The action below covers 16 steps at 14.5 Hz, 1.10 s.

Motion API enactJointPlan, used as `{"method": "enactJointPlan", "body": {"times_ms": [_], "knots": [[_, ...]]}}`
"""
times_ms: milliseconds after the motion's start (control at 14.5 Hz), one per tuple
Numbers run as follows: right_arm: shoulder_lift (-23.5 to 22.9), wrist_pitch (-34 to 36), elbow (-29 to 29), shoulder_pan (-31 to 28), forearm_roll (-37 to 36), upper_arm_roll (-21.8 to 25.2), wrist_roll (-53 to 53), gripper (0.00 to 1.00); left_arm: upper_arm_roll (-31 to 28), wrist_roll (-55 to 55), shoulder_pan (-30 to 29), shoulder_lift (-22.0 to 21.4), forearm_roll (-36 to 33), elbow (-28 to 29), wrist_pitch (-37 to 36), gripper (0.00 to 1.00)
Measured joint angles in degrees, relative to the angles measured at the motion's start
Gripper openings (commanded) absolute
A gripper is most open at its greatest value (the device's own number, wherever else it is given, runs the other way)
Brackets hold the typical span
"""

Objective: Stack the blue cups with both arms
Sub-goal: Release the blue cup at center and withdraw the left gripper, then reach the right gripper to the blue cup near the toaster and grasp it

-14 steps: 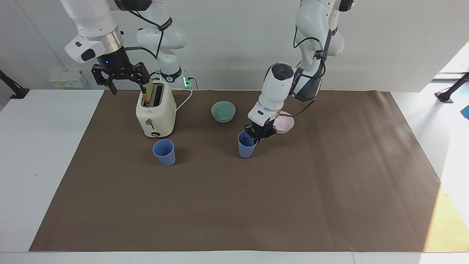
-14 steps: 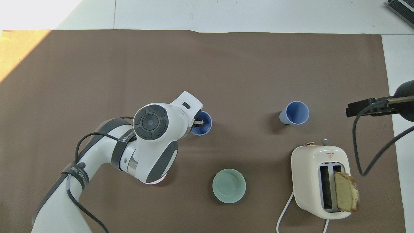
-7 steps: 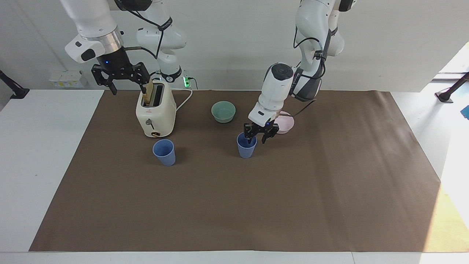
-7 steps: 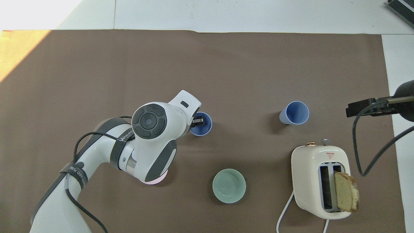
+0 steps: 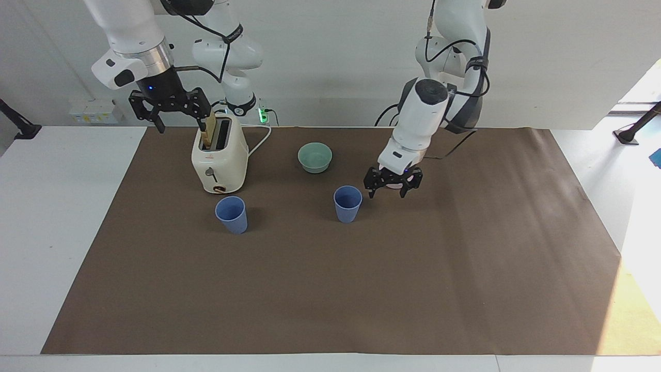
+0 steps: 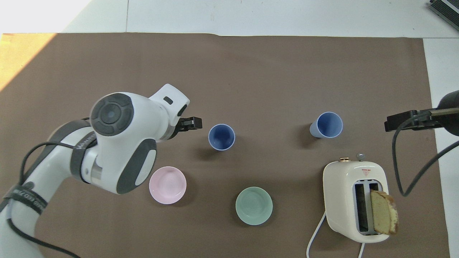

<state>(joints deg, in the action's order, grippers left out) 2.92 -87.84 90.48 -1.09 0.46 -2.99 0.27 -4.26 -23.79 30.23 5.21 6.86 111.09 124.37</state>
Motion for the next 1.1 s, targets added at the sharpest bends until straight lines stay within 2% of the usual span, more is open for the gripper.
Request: {"method": "enactJointPlan", "body": {"times_ms": [276,621,897,1103], "knots": [[0.0,0.0,0.0,0.0,0.0,0.1,0.0,1.00,-0.3,13.6,-8.7,-6.7,-0.1,-0.8,-9.8,1.00],[0.0,-0.7,0.5,0.0,0.0,0.1,0.0,1.00,-0.4,26.1,-19.1,-8.4,-1.0,-9.8,-22.6,1.00],[-0.1,-6.9,6.6,0.0,0.1,0.1,0.0,1.00,-0.5,29.7,-23.8,-8.3,-3.3,-17.4,-29.7,1.00],[-0.9,-14.2,13.8,0.0,0.2,0.1,0.0,1.00,-0.4,30.3,-24.3,-8.0,-3.8,-18.9,-31.0,1.00]]}}
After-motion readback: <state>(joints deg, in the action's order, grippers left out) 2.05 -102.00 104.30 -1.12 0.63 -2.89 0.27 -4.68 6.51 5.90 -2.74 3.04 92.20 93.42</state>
